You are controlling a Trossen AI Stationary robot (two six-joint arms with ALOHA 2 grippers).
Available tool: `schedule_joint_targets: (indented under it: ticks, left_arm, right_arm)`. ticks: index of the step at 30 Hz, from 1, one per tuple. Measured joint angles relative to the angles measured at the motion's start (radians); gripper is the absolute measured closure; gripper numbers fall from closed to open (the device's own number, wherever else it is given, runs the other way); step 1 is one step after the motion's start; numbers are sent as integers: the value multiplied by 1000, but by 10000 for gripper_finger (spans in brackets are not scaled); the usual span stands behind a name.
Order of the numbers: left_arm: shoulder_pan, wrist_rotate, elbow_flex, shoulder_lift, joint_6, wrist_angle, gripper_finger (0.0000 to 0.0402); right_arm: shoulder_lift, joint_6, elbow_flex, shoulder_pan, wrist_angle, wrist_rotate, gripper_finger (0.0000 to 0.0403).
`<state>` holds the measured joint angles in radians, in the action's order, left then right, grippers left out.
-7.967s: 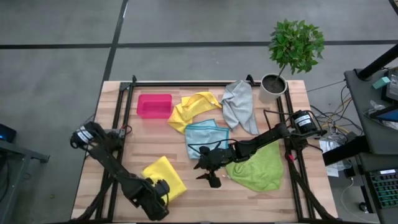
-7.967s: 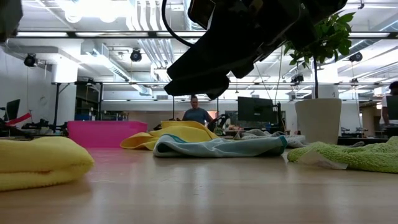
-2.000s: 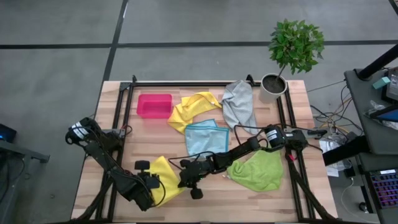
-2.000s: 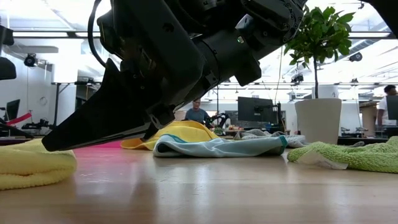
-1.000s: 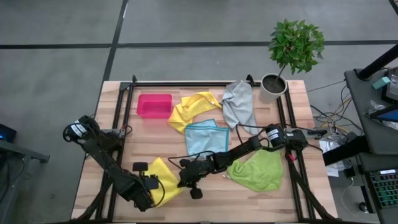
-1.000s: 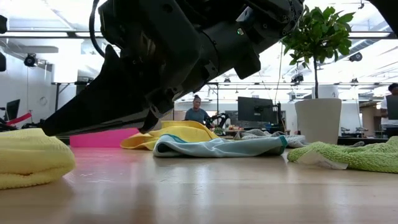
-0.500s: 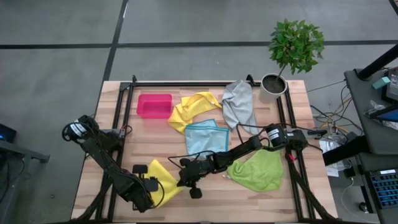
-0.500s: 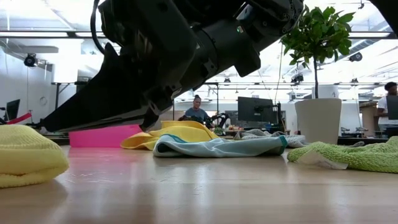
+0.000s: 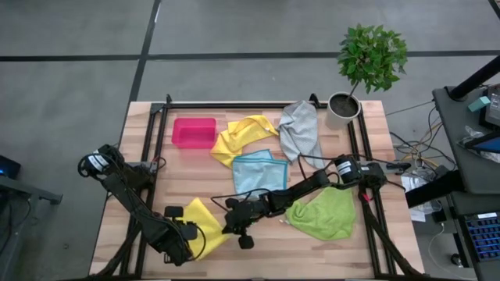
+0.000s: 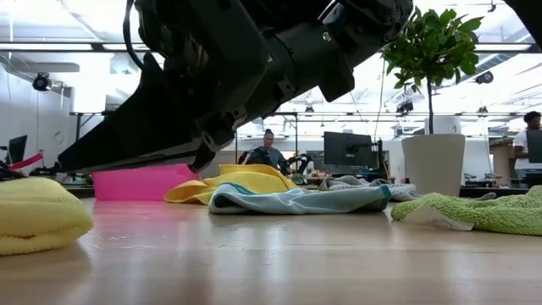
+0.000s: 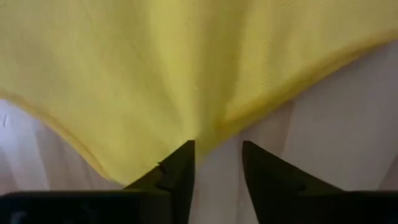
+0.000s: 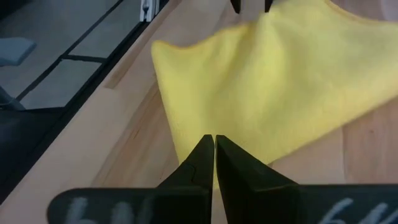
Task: Fold microfiber towels
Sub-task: Fold the bottom yellow microfiber cloth
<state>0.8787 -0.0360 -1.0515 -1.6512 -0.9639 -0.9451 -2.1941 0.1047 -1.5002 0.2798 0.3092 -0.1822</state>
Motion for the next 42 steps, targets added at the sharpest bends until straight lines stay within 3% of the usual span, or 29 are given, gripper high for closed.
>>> schedule_joint_targets:
  ticks: [4,9,15,22,33,42]
  left_arm:
    - [0,-78,0,0,-8,-15,251]
    - [2,-129,-6,0,-147,-4,250]
    - [36,72,-13,-2,-263,147,281]
    - [41,260,-9,-38,-339,208,320]
    - [60,246,-16,-142,-340,379,382]
    - [61,222,-12,-116,-339,362,395]
  right_arm:
    - [1,-1,-26,-12,-42,1,394]
    - [1,-20,-61,-28,-46,2,394]
    - [1,-20,-82,-49,-43,2,394]
    - [1,-40,-83,-61,-3,10,394]
    - [-50,-1,-83,-93,201,76,394]
    - [-88,15,-83,-105,288,79,394]
